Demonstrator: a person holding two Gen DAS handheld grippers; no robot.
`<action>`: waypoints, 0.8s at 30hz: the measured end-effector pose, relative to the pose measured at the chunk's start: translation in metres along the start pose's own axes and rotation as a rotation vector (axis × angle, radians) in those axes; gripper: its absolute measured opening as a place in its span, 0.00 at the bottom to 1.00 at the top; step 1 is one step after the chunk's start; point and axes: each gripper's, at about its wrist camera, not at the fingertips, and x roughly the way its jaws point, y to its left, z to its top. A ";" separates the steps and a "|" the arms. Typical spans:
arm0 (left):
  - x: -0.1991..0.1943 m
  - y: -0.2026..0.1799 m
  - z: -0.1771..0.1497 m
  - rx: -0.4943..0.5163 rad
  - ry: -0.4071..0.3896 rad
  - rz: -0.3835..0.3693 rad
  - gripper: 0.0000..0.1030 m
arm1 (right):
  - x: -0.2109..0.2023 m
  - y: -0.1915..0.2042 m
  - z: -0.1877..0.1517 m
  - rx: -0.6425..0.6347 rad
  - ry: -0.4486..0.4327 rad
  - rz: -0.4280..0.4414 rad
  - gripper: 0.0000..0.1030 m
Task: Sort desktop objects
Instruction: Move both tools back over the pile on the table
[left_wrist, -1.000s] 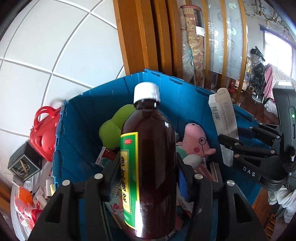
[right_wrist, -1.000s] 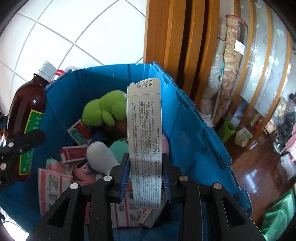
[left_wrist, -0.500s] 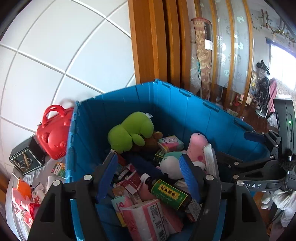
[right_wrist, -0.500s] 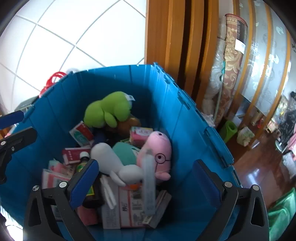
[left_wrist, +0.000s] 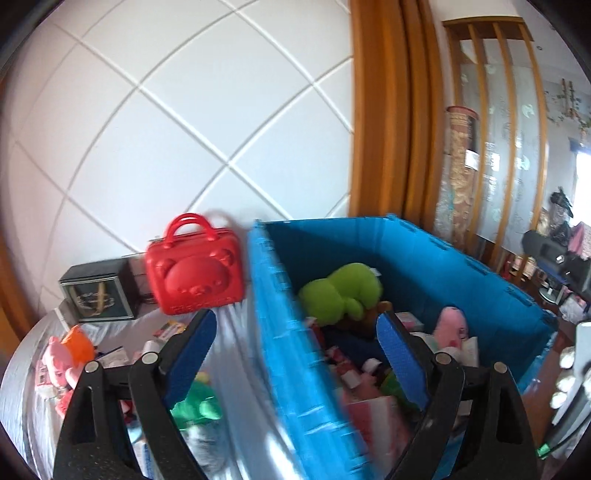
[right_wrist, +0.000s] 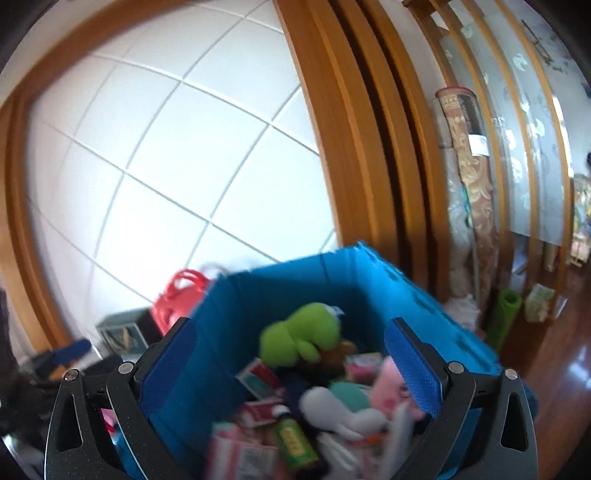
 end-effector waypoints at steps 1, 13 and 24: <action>-0.003 0.014 -0.004 -0.015 -0.004 0.015 0.87 | 0.003 0.009 0.000 0.005 0.004 0.022 1.00; -0.019 0.208 -0.061 -0.140 0.120 0.177 0.87 | 0.033 0.168 -0.022 -0.047 0.024 0.083 1.00; -0.028 0.393 -0.147 -0.305 0.296 0.374 0.87 | 0.086 0.290 -0.063 -0.108 0.137 0.141 1.00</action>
